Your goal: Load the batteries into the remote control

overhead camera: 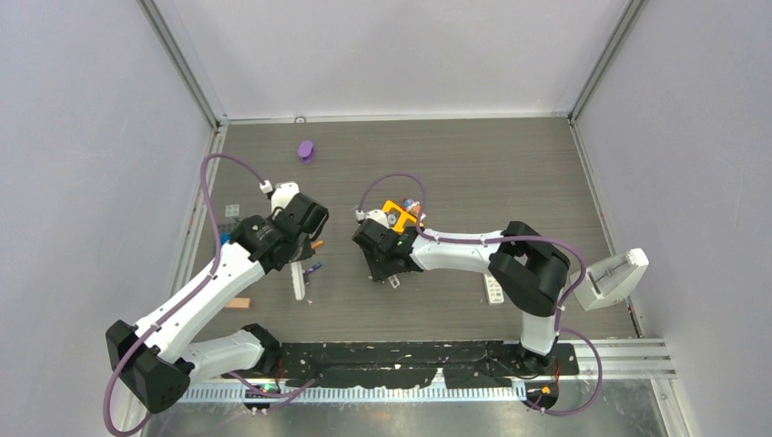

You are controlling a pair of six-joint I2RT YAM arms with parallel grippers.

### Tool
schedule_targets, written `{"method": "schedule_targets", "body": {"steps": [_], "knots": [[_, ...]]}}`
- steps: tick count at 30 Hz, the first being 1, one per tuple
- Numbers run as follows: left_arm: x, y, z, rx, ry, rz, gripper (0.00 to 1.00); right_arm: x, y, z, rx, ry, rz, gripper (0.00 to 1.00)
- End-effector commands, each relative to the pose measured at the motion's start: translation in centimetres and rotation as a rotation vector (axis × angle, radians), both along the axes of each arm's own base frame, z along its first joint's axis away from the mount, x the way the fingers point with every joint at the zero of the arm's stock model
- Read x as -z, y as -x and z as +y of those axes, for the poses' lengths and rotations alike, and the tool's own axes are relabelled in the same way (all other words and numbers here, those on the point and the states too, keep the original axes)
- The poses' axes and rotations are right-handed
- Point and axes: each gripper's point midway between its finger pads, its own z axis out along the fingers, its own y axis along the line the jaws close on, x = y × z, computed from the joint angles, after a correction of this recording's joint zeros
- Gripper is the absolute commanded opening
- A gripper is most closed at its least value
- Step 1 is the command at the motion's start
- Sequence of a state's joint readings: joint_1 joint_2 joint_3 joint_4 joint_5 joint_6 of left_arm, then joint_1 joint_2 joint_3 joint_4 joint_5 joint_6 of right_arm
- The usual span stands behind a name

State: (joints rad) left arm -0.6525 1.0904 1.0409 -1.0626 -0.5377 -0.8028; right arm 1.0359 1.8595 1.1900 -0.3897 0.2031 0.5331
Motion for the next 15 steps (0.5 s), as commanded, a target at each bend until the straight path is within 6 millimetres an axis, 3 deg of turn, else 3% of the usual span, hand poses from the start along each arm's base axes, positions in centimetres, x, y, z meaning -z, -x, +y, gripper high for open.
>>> {"method": "schedule_targets", "body": {"steps": [1, 6, 12, 15], "knots": [[-0.6, -0.3, -0.2, 0.005, 0.031, -0.038, 0.00, 0.3, 0.0, 0.6, -0.013, 0.013, -0.001, 0.34], [-1.0, -0.3, -0.3, 0.017, 0.055, -0.055, 0.00, -0.7, -0.3, 0.5, -0.033, 0.008, -0.045, 0.42], [-1.5, -0.4, -0.4, 0.020, 0.074, -0.074, 0.00, -3.6, -0.8, 0.8, -0.066, -0.034, -0.126, 0.47], [-1.5, -0.4, -0.5, 0.030, 0.082, -0.074, 0.00, -5.6, -0.4, 1.9, -0.149, -0.111, -0.173, 0.54]]}}
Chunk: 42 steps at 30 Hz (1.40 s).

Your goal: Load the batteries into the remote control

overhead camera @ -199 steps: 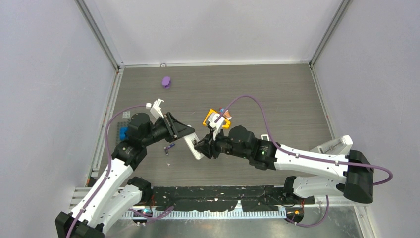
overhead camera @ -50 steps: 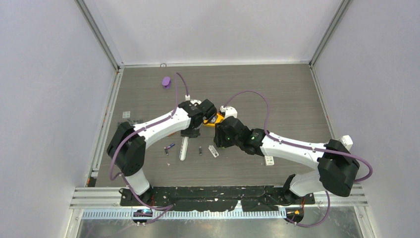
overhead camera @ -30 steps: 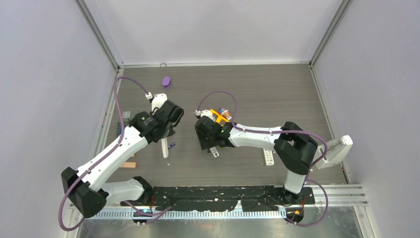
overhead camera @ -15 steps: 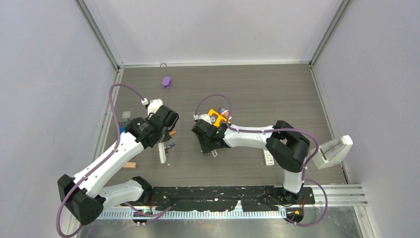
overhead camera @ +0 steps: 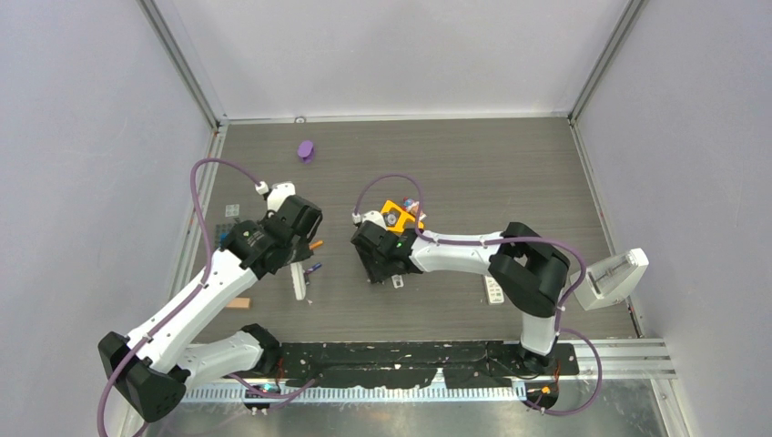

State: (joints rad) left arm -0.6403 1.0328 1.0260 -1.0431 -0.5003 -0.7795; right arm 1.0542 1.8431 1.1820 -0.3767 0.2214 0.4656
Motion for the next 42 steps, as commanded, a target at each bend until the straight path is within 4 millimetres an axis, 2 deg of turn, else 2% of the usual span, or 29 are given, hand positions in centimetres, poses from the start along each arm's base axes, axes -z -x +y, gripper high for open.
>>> {"method": "schedule_targets", "body": {"steps": [1, 3, 6, 12, 21, 24, 27, 28, 29, 30, 31, 32, 33, 34, 35, 36, 37, 38, 39, 40, 41, 42], "knots": [[-0.9, -0.7, -0.5, 0.008, 0.037, -0.050, 0.00, -5.0, 0.1, 2.0, -0.128, -0.145, -0.108, 0.55], [-1.1, -0.8, -0.5, 0.011, 0.041, -0.056, 0.00, -5.2, 0.8, 2.7, -0.207, -0.161, -0.113, 0.60], [-1.5, -0.8, -0.6, 0.024, 0.048, -0.065, 0.00, -4.3, 1.8, 3.3, -0.319, -0.144, -0.096, 0.61], [-2.3, -1.0, -1.1, 0.060, 0.072, -0.084, 0.00, -2.0, 1.5, 2.9, -0.379, -0.039, -0.086, 0.58], [-2.3, -0.6, -1.5, 0.096, 0.104, -0.091, 0.00, 0.3, 1.7, 2.2, -0.400, 0.033, -0.048, 0.34], [-2.2, -0.4, -1.9, 0.122, 0.128, -0.095, 0.00, 0.5, 1.7, 2.1, -0.389, 0.035, -0.048, 0.18], [-2.0, -0.3, -2.7, 0.155, 0.170, -0.108, 0.00, -0.2, 1.5, 2.3, -0.362, -0.012, -0.076, 0.10], [-2.1, -0.4, -3.0, 0.167, 0.187, -0.116, 0.00, -1.3, 1.2, 2.8, -0.352, -0.048, -0.100, 0.08], [-2.0, -0.4, -3.4, 0.179, 0.205, -0.119, 0.00, -1.6, 1.2, 2.6, -0.342, -0.054, -0.110, 0.07], [-2.2, -0.5, -3.9, 0.194, 0.228, -0.131, 0.00, -3.4, 0.9, 3.0, -0.328, -0.102, -0.142, 0.06], [-2.3, -0.5, -4.4, 0.211, 0.255, -0.142, 0.00, -3.9, 0.9, 2.7, -0.317, -0.115, -0.155, 0.06], [-2.4, -0.6, -4.9, 0.228, 0.284, -0.154, 0.00, -6.3, 0.7, 2.9, -0.299, -0.172, -0.197, 0.06], [-2.8, -0.7, -5.5, 0.245, 0.323, -0.175, 0.00, -7.0, 0.8, 2.6, -0.289, -0.190, -0.210, 0.06], [-2.9, -0.6, -6.2, 0.259, 0.369, -0.186, 0.00, -10.0, 0.6, 2.5, -0.262, -0.258, -0.258, 0.05], [-3.3, -0.7, -6.9, 0.272, 0.422, -0.208, 0.00, -11.0, 0.6, 2.1, -0.245, -0.285, -0.273, 0.05], [-3.7, -0.7, -7.7, 0.289, 0.481, -0.225, 0.00, -14.0, 0.6, 1.8, -0.222, -0.360, -0.316, 0.05], [-3.9, -0.8, -8.2, 0.291, 0.533, -0.244, 0.00, -15.0, 0.8, 1.4, -0.209, -0.388, -0.331, 0.05], [-4.4, -0.8, -8.8, 0.299, 0.591, -0.267, 0.00, -17.9, 1.1, 1.2, -0.192, -0.474, -0.365, 0.05], [-4.8, -0.5, -9.7, 0.327, 0.661, -0.276, 0.00, -18.8, 1.4, 0.9, -0.190, -0.507, -0.373, 0.06], [-5.3, -0.4, -10.3, 0.331, 0.725, -0.293, 0.00, -21.3, 1.9, 0.9, -0.196, -0.589, -0.398, 0.06], [-5.7, -0.4, -10.7, 0.325, 0.783, -0.310, 0.00, -22.2, 2.3, 0.8, -0.199, -0.621, -0.402, 0.06], [-6.5, -0.5, -11.1, 0.325, 0.846, -0.339, 0.00, -23.9, 2.7, 0.8, -0.201, -0.685, -0.410, 0.05]]}}
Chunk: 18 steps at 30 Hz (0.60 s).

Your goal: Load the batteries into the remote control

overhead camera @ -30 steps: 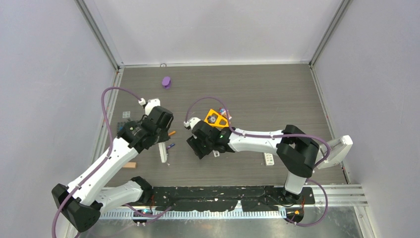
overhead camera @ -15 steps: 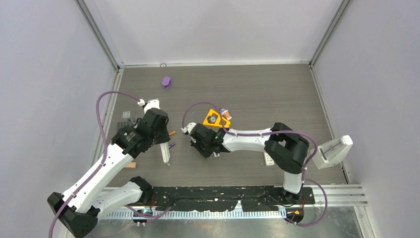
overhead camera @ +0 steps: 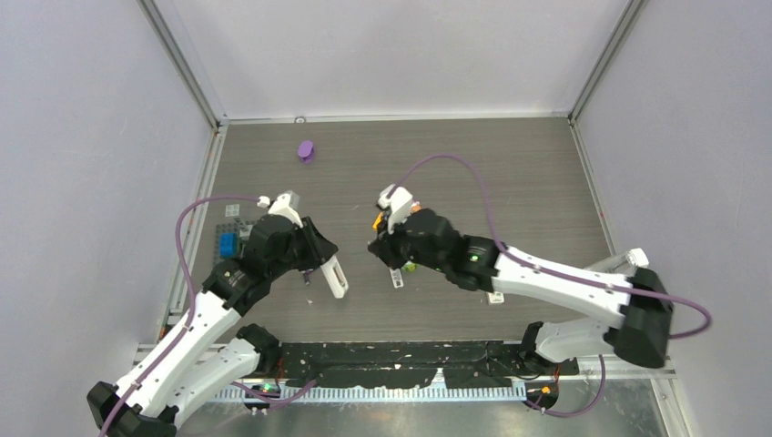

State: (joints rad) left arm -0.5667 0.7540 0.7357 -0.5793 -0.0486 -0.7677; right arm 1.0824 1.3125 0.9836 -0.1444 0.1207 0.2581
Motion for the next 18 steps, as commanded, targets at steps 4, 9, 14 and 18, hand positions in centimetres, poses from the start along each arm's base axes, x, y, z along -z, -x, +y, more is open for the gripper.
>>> {"method": "schedule_targets", "body": {"steps": [4, 9, 14, 18], "knots": [[-7.3, -0.4, -5.0, 0.088, 0.515, -0.155, 0.00, -10.5, 1.3, 1.0, -0.031, -0.371, -0.062, 0.05], [-8.9, -0.1, -5.3, 0.092, 0.613, -0.155, 0.00, -11.0, 2.0, 1.5, -0.071, -0.394, -0.060, 0.05], [-9.5, 0.1, -5.5, 0.101, 0.664, -0.131, 0.00, -9.9, 2.6, 2.0, -0.129, -0.353, -0.076, 0.06], [-9.4, 0.1, -5.7, 0.110, 0.700, -0.100, 0.00, -9.4, 2.5, 2.0, -0.143, -0.334, -0.092, 0.06]]}}
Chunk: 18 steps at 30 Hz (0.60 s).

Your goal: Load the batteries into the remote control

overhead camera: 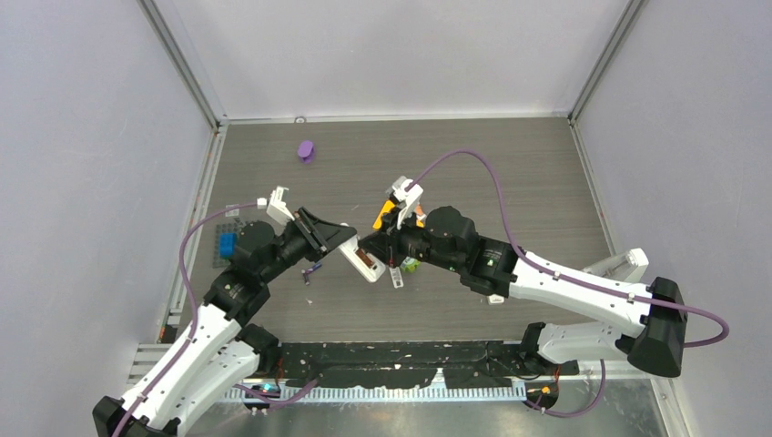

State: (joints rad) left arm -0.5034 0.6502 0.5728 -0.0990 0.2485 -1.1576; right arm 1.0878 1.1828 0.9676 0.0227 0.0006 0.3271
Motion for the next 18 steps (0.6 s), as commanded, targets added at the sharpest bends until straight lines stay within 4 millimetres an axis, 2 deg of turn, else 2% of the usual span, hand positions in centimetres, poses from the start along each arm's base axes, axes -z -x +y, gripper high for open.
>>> {"method": "schedule_targets", "body": {"steps": [1, 11, 18], "knots": [[-2.6, 0.1, -0.7, 0.047, 0.117, -0.036, 0.00, -1.1, 0.3, 0.7, -0.040, -0.029, -0.062, 0.06], [-3.4, 0.6, -0.7, 0.080, 0.167, -0.029, 0.00, 1.0, -1.0, 0.4, 0.003, 0.041, -0.112, 0.07], [-3.7, 1.0, -0.8, 0.109, 0.196, 0.021, 0.00, 2.1, -0.8, -0.2, -0.020, 0.071, -0.173, 0.07]]}}
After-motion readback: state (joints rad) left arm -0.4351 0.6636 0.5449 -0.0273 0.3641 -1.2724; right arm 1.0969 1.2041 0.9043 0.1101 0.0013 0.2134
